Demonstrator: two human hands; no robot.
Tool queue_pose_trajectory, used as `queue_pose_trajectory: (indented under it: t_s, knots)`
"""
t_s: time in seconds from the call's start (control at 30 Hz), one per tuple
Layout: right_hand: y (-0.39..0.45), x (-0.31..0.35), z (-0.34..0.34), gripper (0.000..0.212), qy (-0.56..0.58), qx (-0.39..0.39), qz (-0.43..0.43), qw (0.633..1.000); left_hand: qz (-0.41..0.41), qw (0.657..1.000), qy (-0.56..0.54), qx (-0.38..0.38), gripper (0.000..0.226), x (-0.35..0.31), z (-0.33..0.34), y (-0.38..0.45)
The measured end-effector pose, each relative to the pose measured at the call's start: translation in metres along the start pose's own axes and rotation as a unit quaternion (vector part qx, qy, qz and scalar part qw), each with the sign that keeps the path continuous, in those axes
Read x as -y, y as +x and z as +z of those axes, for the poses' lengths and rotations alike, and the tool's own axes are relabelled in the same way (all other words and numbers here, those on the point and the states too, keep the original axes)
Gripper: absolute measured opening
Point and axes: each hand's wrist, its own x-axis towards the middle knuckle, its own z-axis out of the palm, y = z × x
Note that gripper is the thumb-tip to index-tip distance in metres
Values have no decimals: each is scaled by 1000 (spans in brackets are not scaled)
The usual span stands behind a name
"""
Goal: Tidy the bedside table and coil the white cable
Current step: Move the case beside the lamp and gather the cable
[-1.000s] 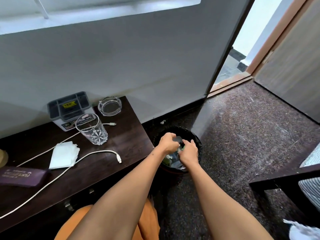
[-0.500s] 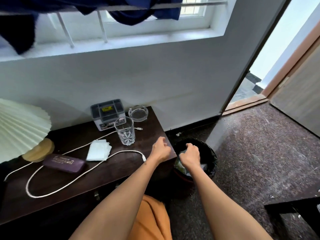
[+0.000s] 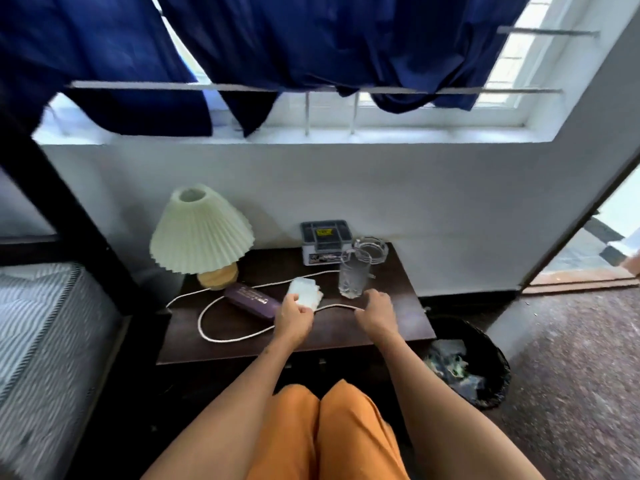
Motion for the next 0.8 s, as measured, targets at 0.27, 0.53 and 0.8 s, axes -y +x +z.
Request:
queue_pose_trajectory:
  t_s: [0.27,0.53,0.8]
  knots:
    - [-19,48,46,39,-67,53,-69,994,-90,993,-20,-71,37,73,-77,9]
    - [-18,80,90,42,-66,104,-89,988,-124,987,-50,-86,41,100,-106,32]
    - [0,98,124,46,-10,115,-38,993,-67,998,2,-18,70,96,-120,71]
